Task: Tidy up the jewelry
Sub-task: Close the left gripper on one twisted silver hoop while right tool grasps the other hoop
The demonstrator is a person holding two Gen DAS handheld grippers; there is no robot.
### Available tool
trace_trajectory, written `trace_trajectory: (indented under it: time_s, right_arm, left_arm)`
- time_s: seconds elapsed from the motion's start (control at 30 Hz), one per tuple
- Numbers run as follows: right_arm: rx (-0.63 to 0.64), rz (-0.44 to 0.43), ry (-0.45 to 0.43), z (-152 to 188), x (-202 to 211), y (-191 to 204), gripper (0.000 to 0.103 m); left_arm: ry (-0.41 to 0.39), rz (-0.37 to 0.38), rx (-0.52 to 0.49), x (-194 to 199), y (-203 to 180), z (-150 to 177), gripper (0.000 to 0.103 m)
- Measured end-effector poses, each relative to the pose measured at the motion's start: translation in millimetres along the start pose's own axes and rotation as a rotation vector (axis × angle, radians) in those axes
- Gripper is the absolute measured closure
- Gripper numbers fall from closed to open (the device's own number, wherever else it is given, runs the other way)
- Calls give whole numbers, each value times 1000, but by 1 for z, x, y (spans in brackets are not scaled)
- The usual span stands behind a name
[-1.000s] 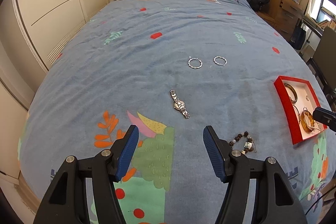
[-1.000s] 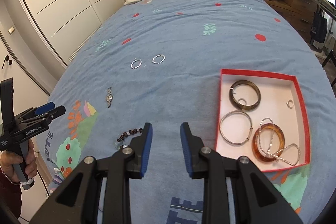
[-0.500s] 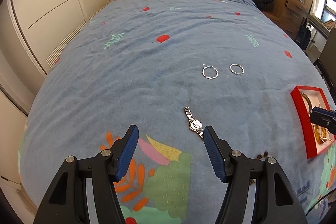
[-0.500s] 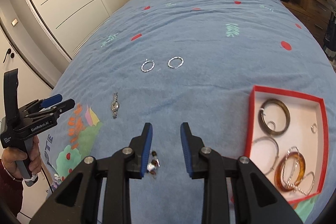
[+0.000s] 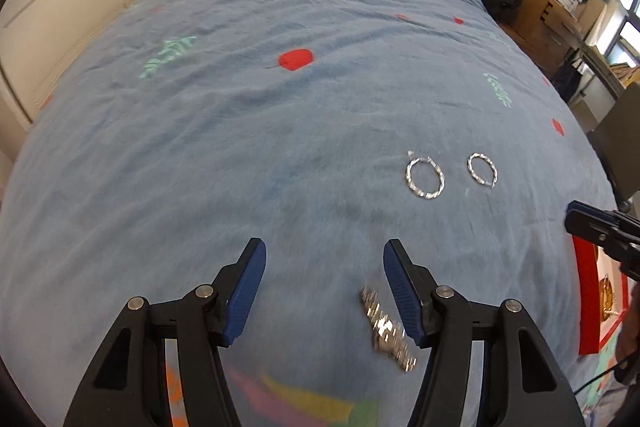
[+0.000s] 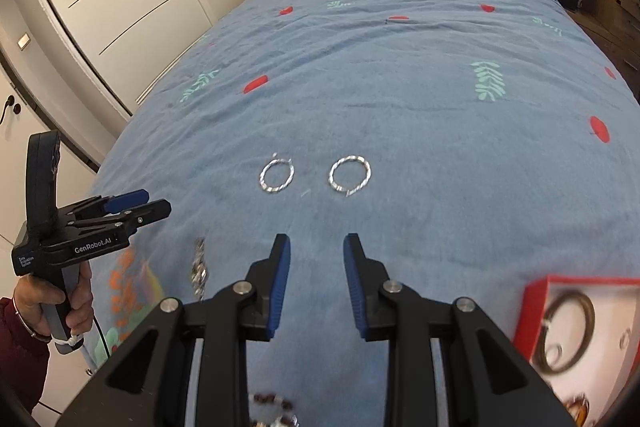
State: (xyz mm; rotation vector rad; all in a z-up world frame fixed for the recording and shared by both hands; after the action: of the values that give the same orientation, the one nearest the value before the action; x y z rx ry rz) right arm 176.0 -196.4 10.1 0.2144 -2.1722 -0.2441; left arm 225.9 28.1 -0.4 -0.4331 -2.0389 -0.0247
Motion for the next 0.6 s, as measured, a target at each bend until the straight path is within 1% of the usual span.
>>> trace_trajectory:
  time_s: [0.07, 0.13, 0.2, 0.3, 0.43, 0.53, 0.6]
  right_arm:
    - [-3, 5, 8, -9, -16, -6, 76]
    - [-2, 7, 21, -17, -33, -13, 76]
    - [6, 9, 34, -22, -46, -19, 76]
    - [11, 4, 49, -28, -62, -25, 76]
    - [13, 9, 50, -35, -74, -34, 76]
    - [8, -4, 57, -41, -82, -39, 76]
    - [12, -3, 69, -43, -89, -41, 76]
  left_arm:
    - [10, 31, -18, -14, -4, -10, 48]
    - [26, 79, -41, -29, -14, -20, 52]
    - [40, 102, -68, -40, -23, -27, 56]
    - [58, 112, -112, -54, -35, -34, 57]
    - [89, 132, -132, -71, -44, -43, 63]
    - [108, 157, -153, -80, -52, -48, 68]
    - [122, 163, -171, -86, -55, -50, 69]
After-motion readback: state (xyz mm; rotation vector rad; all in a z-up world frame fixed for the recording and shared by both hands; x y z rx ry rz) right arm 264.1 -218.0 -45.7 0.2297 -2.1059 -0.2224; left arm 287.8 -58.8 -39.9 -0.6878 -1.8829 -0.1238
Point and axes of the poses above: each gripper's, at about its wrist camera, not at the fingertips, and x roughly against the way its jaws point, y to its left, z to its underside, the point moved 2 cm from there along -x, roughly the way its jaws point, and after that the axes turned 1 degree about z, right-handed, at the moved point
